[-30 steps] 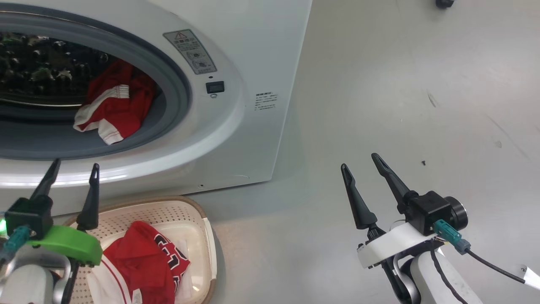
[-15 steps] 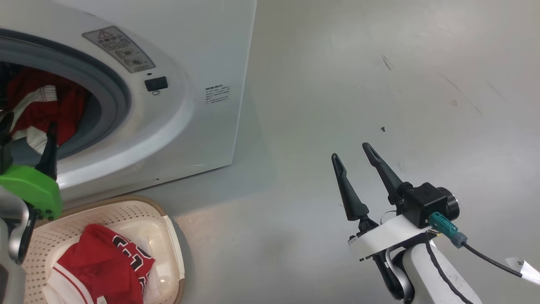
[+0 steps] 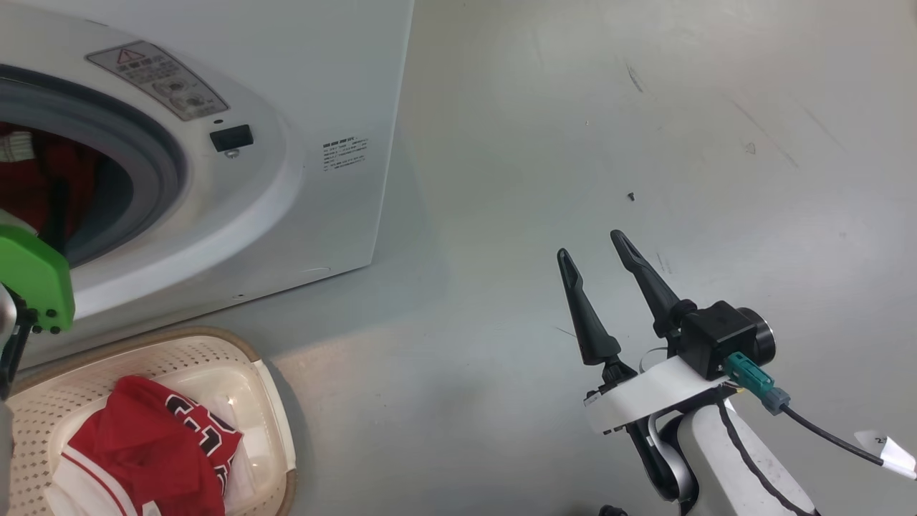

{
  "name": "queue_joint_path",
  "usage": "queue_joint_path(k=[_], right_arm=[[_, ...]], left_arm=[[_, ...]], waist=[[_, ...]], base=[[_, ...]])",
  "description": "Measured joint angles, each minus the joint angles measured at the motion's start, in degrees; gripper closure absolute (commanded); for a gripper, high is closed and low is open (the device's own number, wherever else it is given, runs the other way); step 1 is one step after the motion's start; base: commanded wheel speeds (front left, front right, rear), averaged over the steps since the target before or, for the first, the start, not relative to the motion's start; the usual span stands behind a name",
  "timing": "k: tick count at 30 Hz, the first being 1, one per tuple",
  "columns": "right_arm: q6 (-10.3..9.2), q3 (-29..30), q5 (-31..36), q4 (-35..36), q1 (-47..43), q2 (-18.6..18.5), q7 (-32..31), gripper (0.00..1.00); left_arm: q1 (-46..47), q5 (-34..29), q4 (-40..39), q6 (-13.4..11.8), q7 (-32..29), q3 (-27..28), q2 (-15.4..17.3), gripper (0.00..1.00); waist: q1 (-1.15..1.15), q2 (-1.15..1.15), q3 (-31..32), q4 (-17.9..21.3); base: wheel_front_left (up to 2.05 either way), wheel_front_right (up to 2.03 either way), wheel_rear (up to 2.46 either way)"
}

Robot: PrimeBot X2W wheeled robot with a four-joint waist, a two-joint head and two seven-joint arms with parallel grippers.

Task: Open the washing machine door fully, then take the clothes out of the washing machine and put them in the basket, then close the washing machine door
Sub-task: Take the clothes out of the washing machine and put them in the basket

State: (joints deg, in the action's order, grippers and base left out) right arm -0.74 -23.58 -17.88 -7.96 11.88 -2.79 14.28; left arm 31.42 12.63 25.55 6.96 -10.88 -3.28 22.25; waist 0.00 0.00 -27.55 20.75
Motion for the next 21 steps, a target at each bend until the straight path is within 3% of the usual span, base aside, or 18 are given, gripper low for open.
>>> queue_joint_path(k=[16, 21], right_arm=[[-1.02, -2.55, -0.15, 0.34, 2.22, 0.09, 0.0, 0.0], [-1.52, -2.59, -0.16, 0.33, 2.58, 0.07, 0.0, 0.0]], left_arm=[[7.89, 3.93, 6.9, -0.1, -5.03, 2.12, -2.37, 0.0], [11.07, 3.93, 9.22, -1.49, -5.38, 2.52, -3.44, 0.0]], waist=[[0.0, 0.0, -2.25, 0.74], [0.0, 0.0, -2.85, 1.11]], base=[[0.0, 0.0, 0.0], [0.0, 0.0, 0.0]])
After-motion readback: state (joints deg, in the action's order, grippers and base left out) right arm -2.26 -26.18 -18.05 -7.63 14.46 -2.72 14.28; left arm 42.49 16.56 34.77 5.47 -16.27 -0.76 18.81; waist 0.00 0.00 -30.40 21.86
